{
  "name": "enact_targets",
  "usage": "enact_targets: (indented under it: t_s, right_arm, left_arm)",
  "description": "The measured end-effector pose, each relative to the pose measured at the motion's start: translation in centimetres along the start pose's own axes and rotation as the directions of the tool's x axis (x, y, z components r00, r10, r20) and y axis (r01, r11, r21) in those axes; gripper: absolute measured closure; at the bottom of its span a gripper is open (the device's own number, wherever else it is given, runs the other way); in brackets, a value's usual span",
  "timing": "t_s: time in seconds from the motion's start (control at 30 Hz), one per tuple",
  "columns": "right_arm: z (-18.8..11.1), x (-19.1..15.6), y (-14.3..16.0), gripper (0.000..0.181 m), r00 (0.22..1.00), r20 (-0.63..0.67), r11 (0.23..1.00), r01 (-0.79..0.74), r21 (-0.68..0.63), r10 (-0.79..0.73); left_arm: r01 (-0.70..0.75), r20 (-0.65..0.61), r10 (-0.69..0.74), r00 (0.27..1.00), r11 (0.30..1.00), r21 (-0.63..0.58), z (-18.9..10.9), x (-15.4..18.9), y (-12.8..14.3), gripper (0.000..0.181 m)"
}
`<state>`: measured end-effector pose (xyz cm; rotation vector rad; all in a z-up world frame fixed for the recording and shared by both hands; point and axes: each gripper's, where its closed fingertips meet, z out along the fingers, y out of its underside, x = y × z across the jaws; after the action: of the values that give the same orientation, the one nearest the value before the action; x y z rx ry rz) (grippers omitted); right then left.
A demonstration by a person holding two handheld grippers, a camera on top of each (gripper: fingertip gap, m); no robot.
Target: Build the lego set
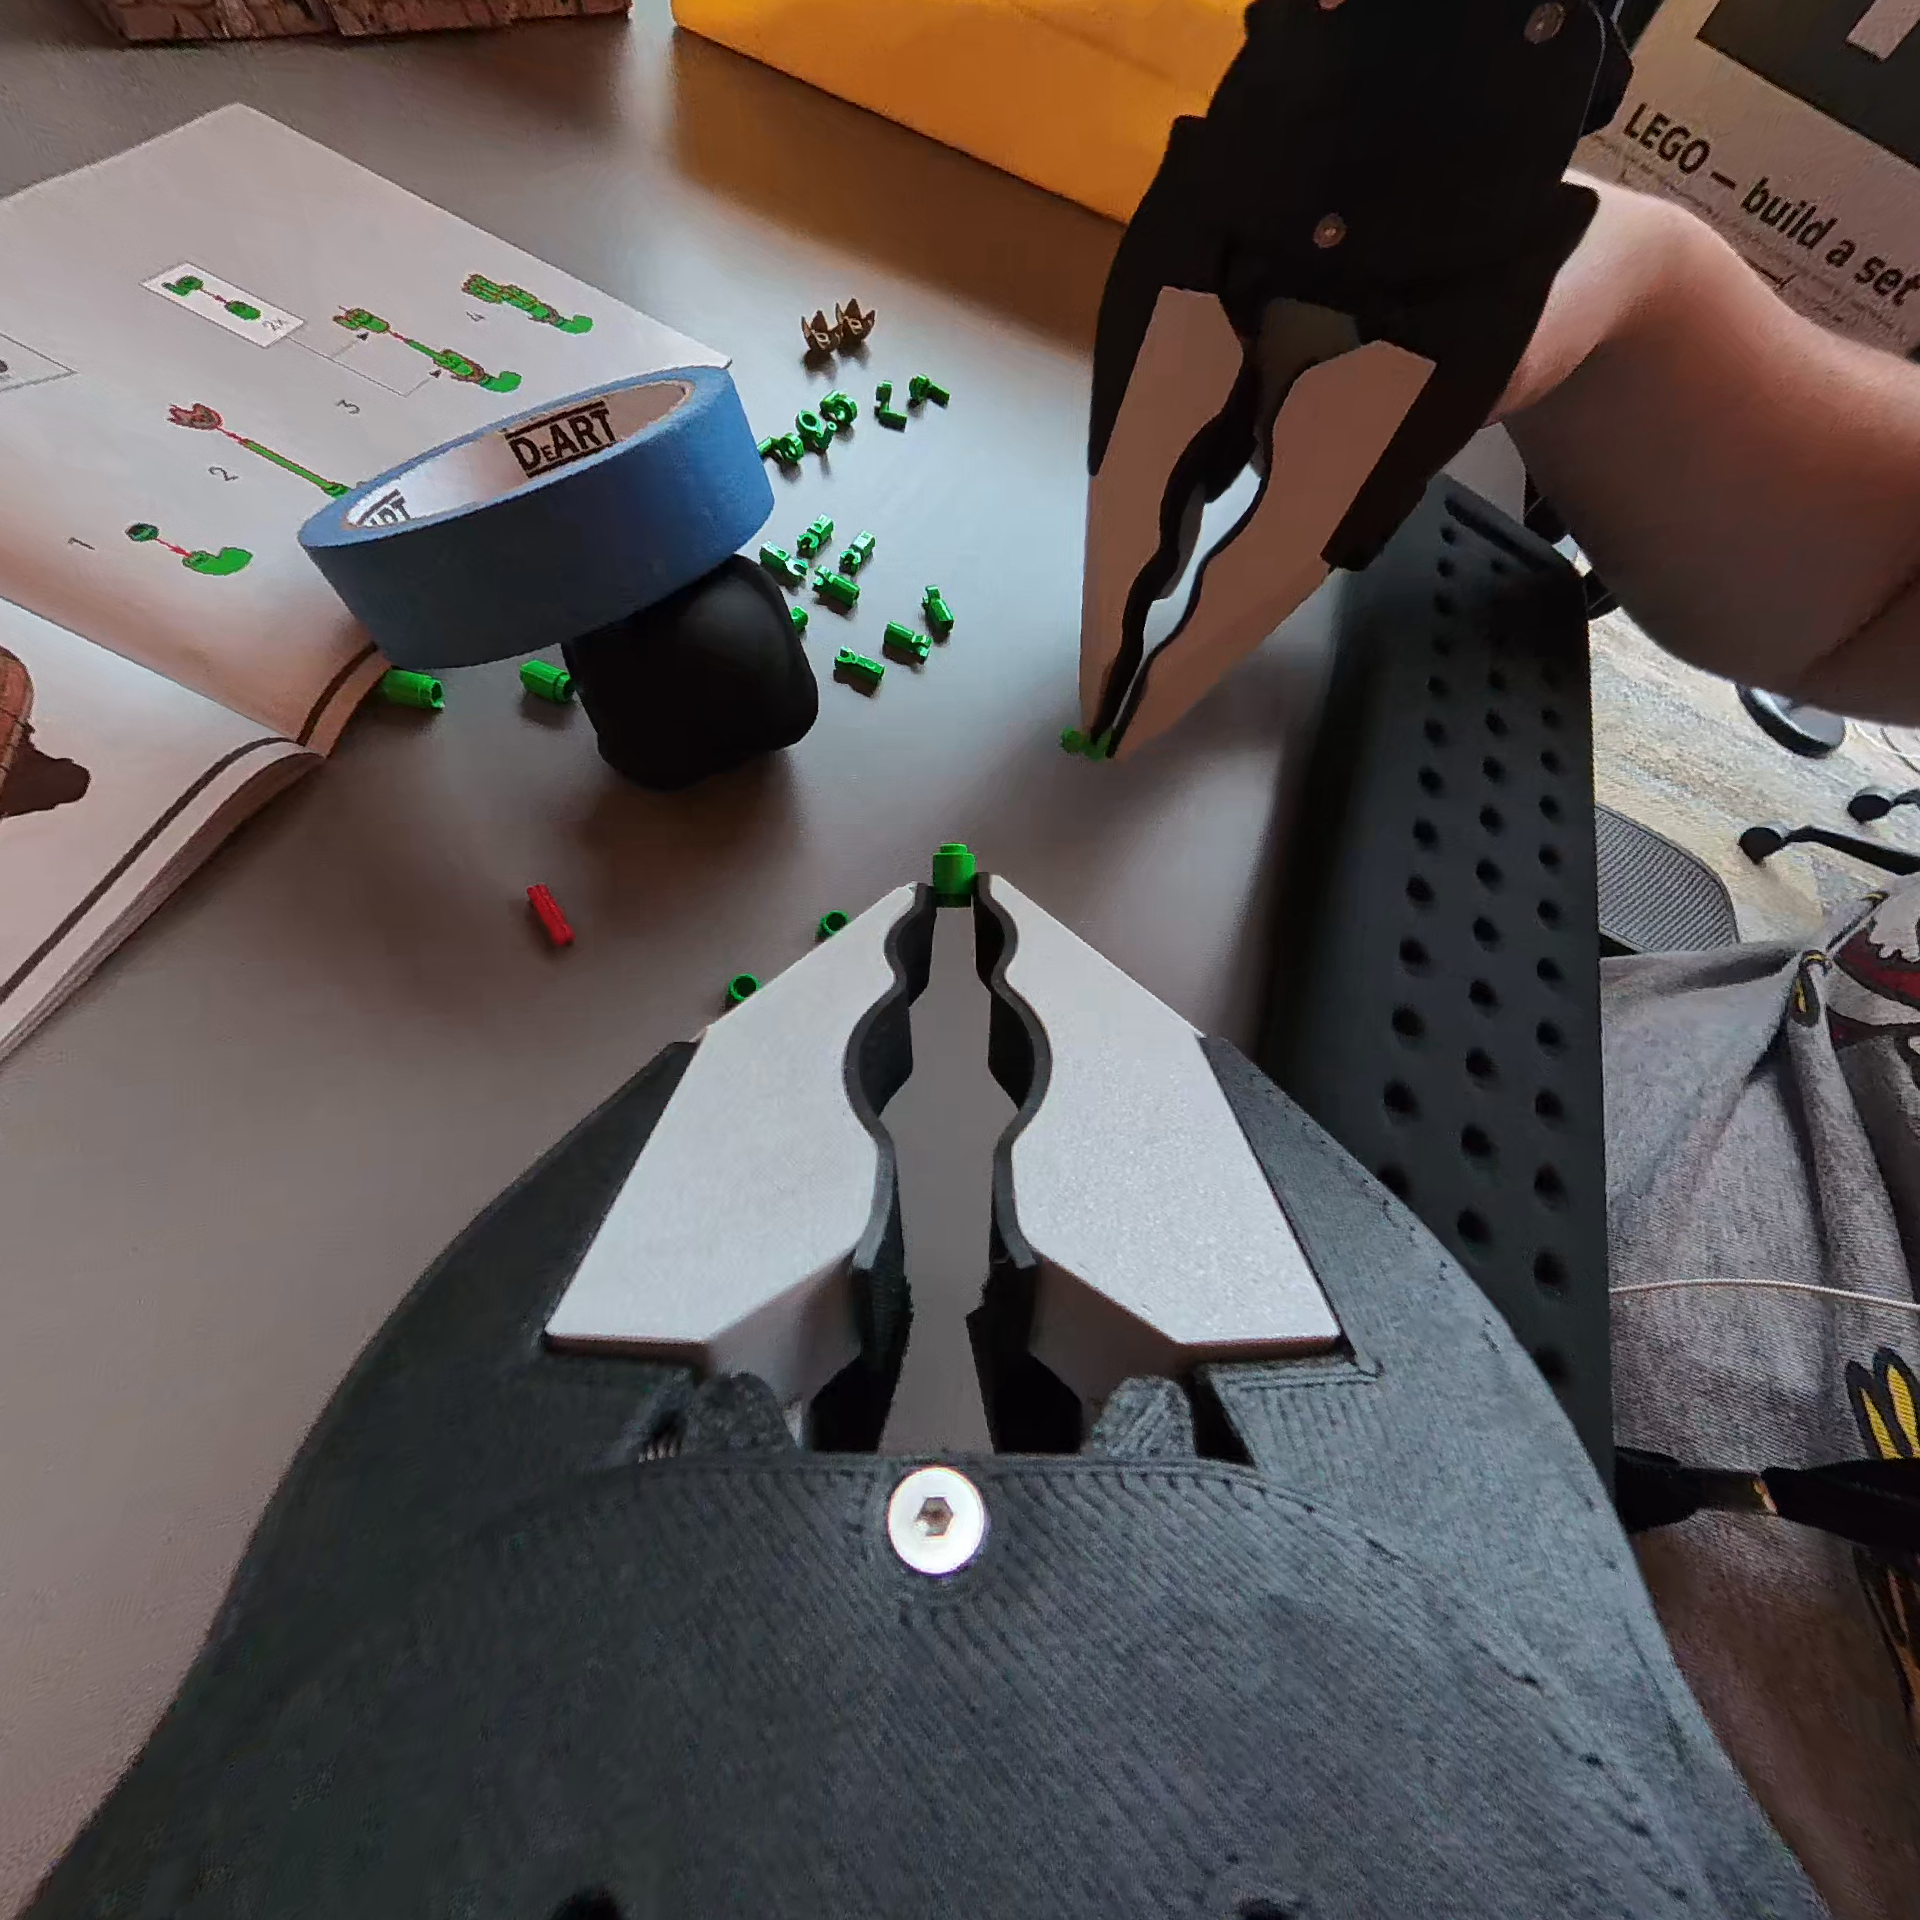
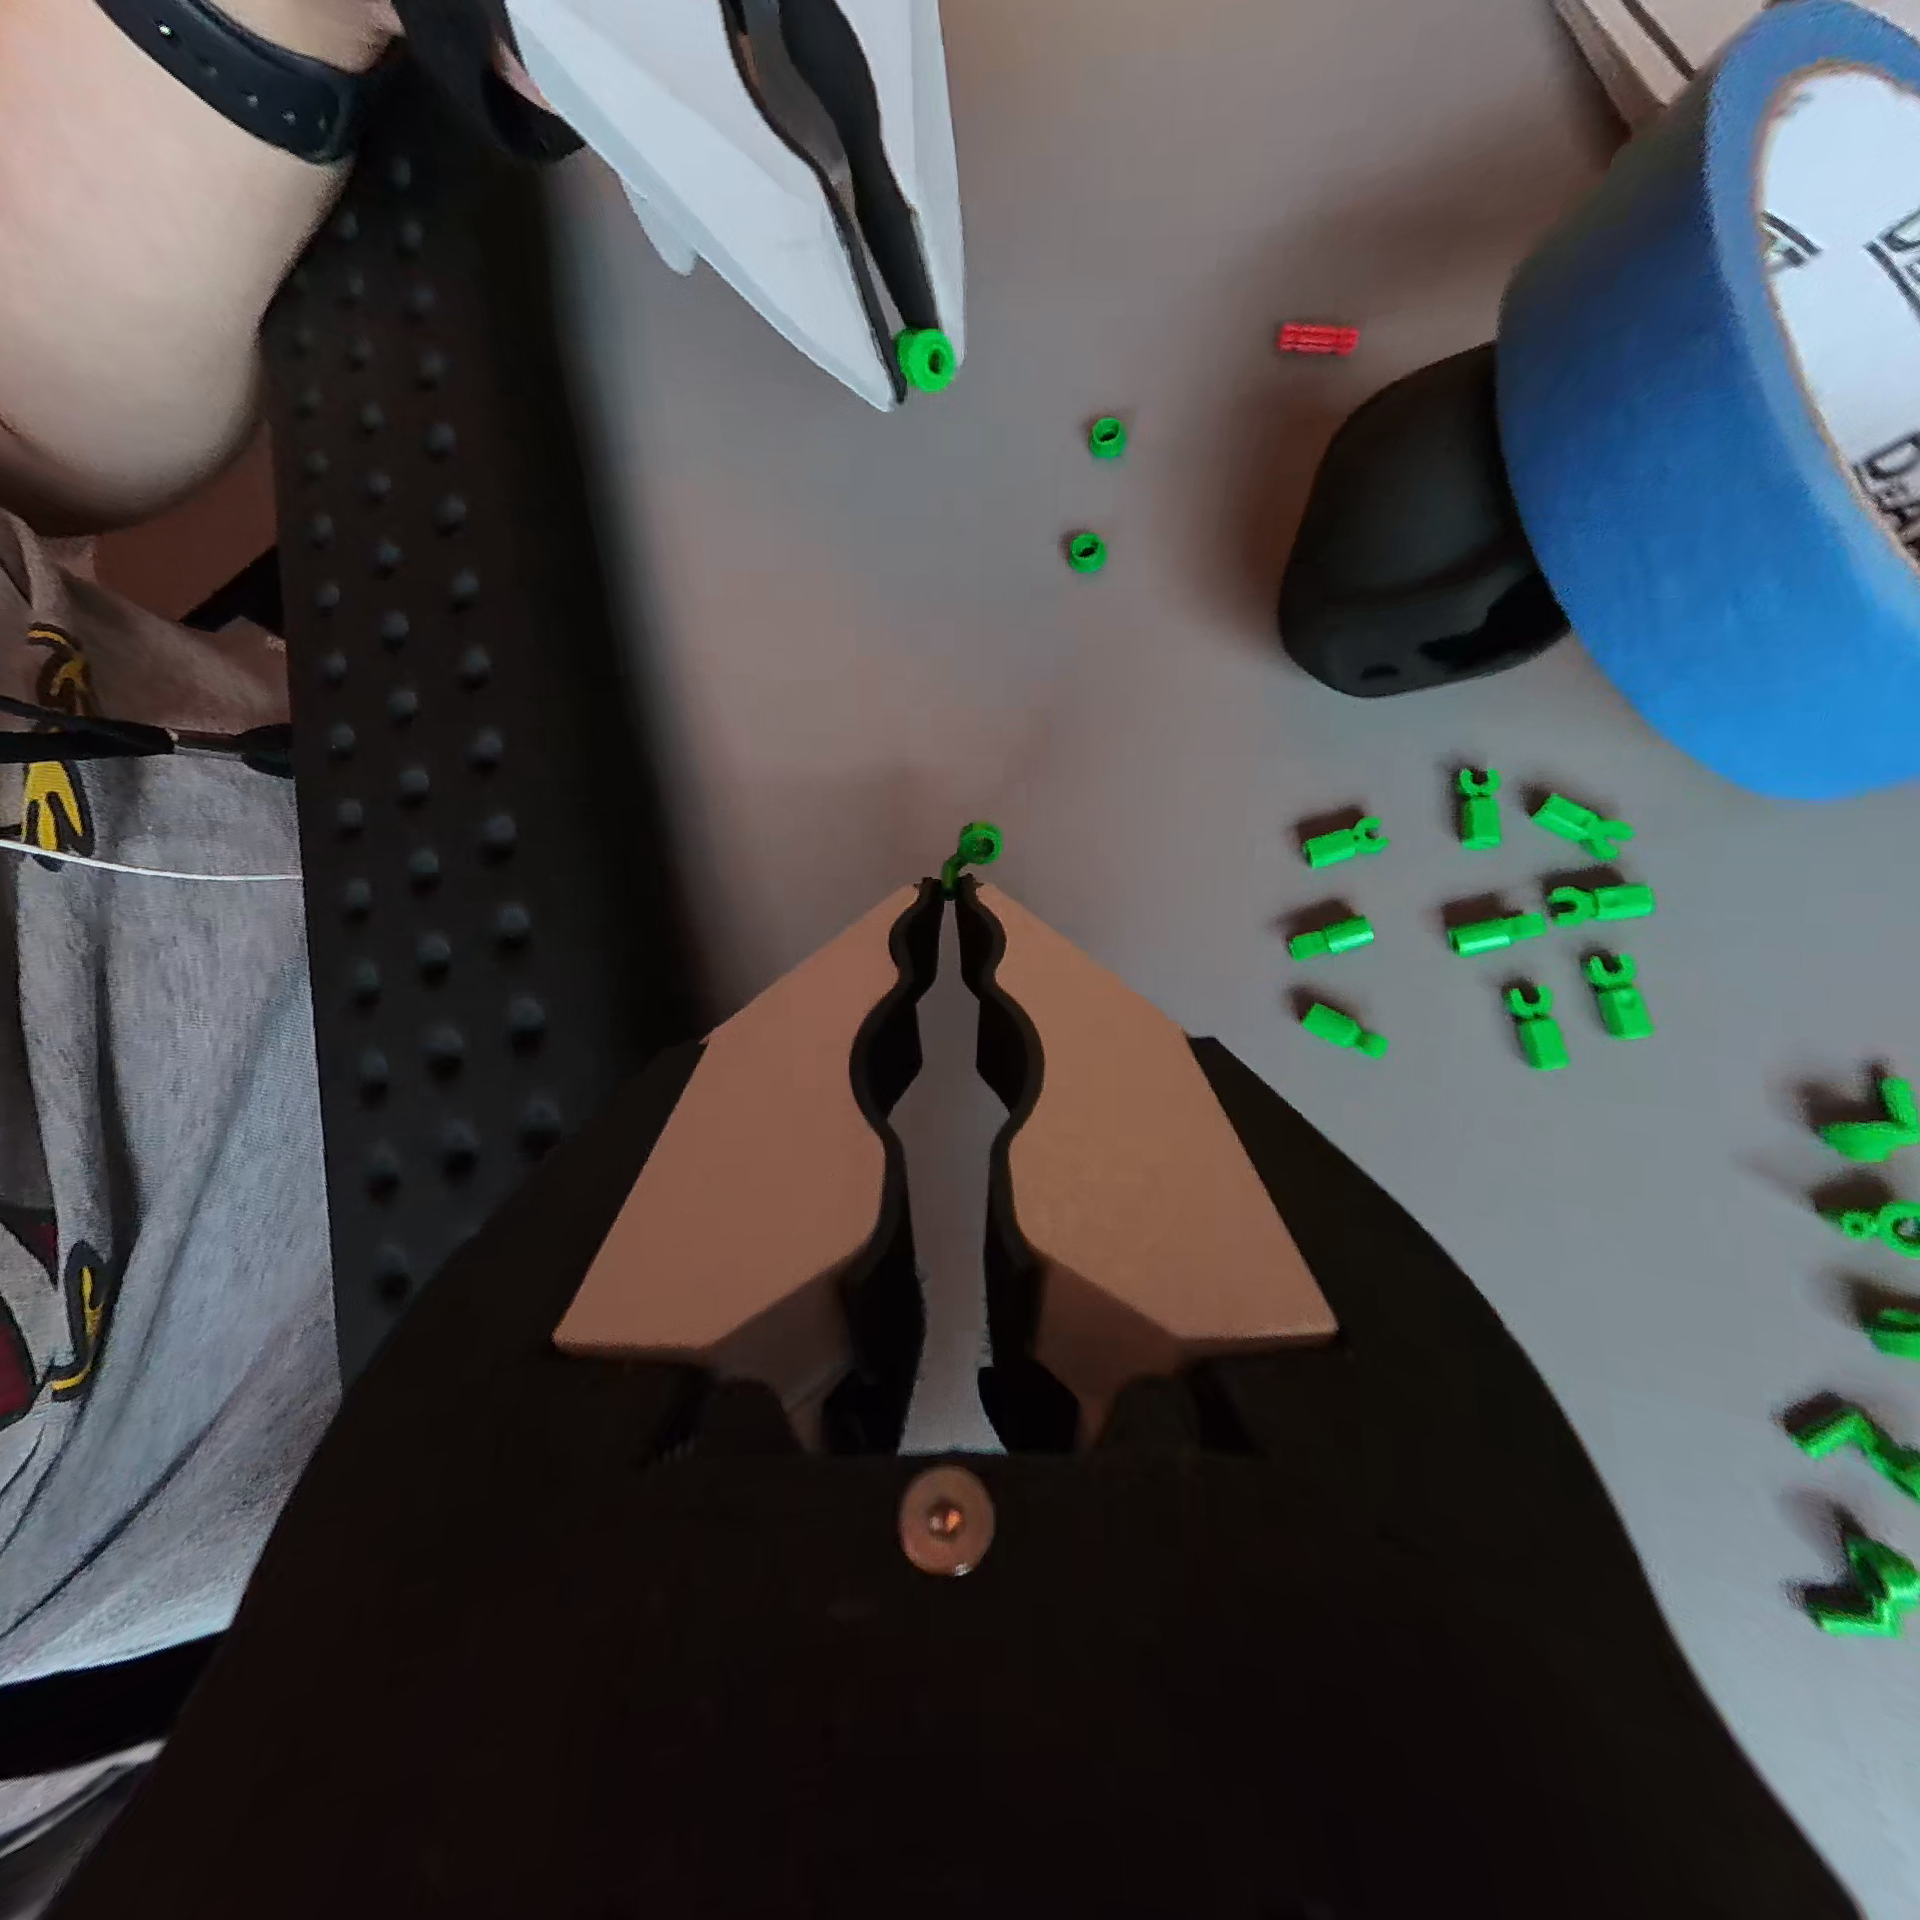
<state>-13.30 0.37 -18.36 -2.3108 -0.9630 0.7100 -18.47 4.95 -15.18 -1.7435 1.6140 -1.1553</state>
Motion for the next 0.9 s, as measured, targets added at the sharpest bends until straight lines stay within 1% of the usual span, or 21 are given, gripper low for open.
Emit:
enact_targets:
  t_s: [0.2,0.33,0.73,0.9]
  right_arm:
    - [-1.2,0.7,0.2,0.180,0.999,-0.014,0.996,-0.039,0.077,0.040]
    - [-1.4,0.8,0.2,0.180,0.998,-0.010,0.994,-0.057,0.096,0.059]
    - [-0.3,0.5,0.6,0.180,0.996,0.006,0.993,-0.091,0.074,0.090]
    - [-0.1,0.6,0.9,0.180,0.996,0.002,0.994,-0.085,0.064,0.085]
  left_arm:
    - [0.009,-0.007,-0.009,1.000,1.000,-0.009,0.3,0.1,0.3,0.176]
    - [0.025,-0.009,-0.026,1.000,1.000,-0.008,0.3,0.0,0.3,0.176]
    - [0.042,-0.012,-0.043,0.999,0.999,-0.012,0.4,-0.1,0.5,0.176]
    - [0.052,-0.032,-0.052,0.998,0.999,0.007,0.4,0.2,0.2,0.176]
